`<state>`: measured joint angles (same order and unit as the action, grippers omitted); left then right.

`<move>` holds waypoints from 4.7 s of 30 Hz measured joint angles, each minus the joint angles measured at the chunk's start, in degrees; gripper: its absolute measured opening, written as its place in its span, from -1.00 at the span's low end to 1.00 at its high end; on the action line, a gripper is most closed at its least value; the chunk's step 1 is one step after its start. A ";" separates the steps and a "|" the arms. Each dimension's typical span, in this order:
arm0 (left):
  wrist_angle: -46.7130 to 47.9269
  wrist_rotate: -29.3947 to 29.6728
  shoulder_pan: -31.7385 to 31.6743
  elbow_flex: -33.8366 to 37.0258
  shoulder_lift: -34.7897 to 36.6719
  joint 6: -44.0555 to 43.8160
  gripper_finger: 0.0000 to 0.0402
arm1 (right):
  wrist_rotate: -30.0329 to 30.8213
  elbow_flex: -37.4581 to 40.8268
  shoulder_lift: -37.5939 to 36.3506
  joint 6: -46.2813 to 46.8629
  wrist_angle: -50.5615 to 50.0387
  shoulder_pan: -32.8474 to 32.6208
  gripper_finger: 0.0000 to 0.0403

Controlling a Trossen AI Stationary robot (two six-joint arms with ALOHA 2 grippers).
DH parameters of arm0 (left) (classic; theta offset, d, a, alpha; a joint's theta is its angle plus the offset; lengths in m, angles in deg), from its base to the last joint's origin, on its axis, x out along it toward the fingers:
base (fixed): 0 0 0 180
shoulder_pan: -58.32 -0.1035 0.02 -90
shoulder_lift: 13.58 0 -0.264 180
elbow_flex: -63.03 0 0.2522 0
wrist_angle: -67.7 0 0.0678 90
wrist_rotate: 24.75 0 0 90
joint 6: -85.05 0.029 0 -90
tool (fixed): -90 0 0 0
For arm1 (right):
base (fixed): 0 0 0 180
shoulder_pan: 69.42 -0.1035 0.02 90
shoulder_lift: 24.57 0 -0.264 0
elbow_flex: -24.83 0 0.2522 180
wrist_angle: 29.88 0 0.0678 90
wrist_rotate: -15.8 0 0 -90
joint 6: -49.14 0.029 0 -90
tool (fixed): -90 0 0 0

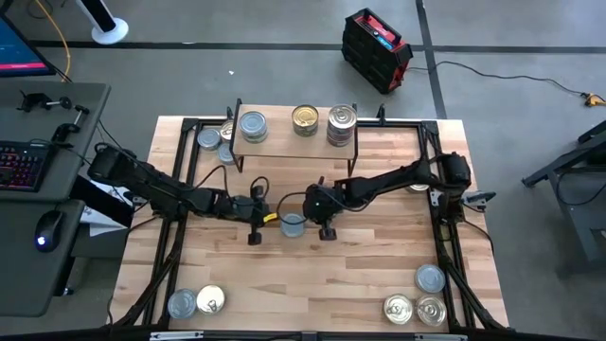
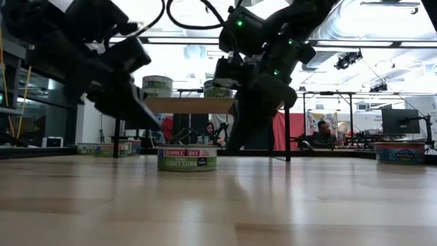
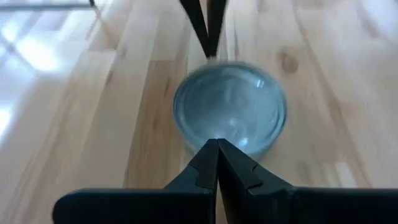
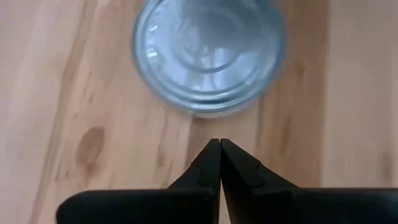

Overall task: Stack canned seafood by type on shelf
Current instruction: Stack the green white tuna can on top of the other green white tuna cans on the shelf

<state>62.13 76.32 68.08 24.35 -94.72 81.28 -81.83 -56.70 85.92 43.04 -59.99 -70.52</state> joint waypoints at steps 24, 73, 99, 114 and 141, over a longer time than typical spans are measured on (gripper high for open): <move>-4.86 -3.09 0.09 -0.20 -7.82 0.40 -1.00 | 0.01 0.02 -0.49 4.71 6.40 -0.55 -1.00; -13.36 5.90 5.60 -2.71 -12.87 -8.13 -1.00 | -0.87 -0.04 -2.13 5.75 8.22 -1.90 -1.00; 7.67 1.75 4.48 -7.26 9.06 -9.36 -0.97 | 0.00 0.00 -10.97 3.06 -15.80 -1.90 -1.00; 20.58 -10.56 -6.14 -8.73 9.87 -6.95 0.29 | 4.13 7.20 -25.77 16.06 -35.67 -3.45 -1.00; 21.24 -11.43 -5.04 -14.67 -6.07 4.94 0.31 | 11.11 26.38 -43.01 40.63 -18.43 -12.44 -1.00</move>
<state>83.37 64.89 63.04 9.68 -100.80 86.22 -70.72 -30.32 42.91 83.67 -78.42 -82.96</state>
